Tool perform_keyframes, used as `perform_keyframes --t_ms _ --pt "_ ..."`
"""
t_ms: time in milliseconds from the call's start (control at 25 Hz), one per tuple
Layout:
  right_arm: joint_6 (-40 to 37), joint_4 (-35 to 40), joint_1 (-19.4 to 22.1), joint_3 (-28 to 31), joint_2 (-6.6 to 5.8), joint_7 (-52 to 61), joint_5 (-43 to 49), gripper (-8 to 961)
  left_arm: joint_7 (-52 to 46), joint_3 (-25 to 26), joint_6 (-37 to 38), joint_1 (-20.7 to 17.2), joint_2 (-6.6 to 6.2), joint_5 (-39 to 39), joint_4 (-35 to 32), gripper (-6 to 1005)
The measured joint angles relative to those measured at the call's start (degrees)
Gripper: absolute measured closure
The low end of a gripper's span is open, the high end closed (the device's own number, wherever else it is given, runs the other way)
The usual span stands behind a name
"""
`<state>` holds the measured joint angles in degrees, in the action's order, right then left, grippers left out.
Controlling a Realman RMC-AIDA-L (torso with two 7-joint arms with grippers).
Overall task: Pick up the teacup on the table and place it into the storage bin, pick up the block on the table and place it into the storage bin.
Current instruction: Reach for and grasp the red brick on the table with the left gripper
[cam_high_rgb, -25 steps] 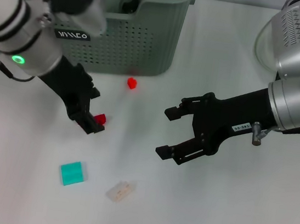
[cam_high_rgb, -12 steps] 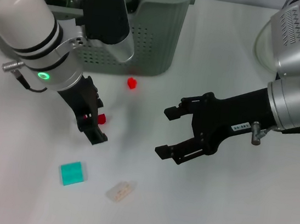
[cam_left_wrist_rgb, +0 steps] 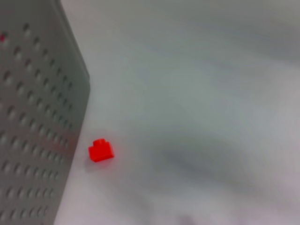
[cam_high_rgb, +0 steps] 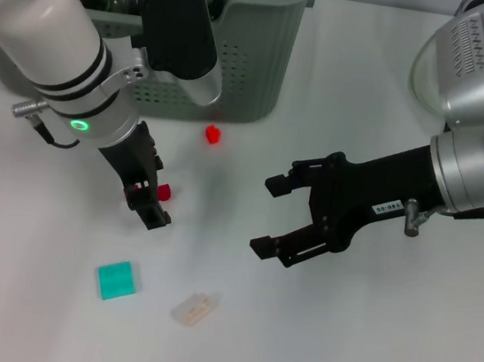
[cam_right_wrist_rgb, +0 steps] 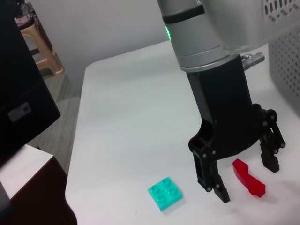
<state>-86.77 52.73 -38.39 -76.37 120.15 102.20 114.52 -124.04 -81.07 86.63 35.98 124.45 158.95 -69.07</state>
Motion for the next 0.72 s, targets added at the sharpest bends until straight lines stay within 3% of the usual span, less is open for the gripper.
perform_keyframes --t_ms 80,520,720 --pt "0.0 0.0 0.0 0.0 0.0 -0.2 0.0 9 -0.1 -0.1 -0.4 0.0 0.0 0.0 0.1 174" --pt "1.2 -1.7 -0.1 -0.2 0.08 -0.7 0.0 9 -0.3 -0.5 -1.7 0.1 0.0 0.1 1.3 385" --pt "1.4 -2.1 -0.1 -0.3 0.09 -0.8 0.0 9 -0.4 -0.6 -1.7 0.3 0.0 0.2 1.7 417"
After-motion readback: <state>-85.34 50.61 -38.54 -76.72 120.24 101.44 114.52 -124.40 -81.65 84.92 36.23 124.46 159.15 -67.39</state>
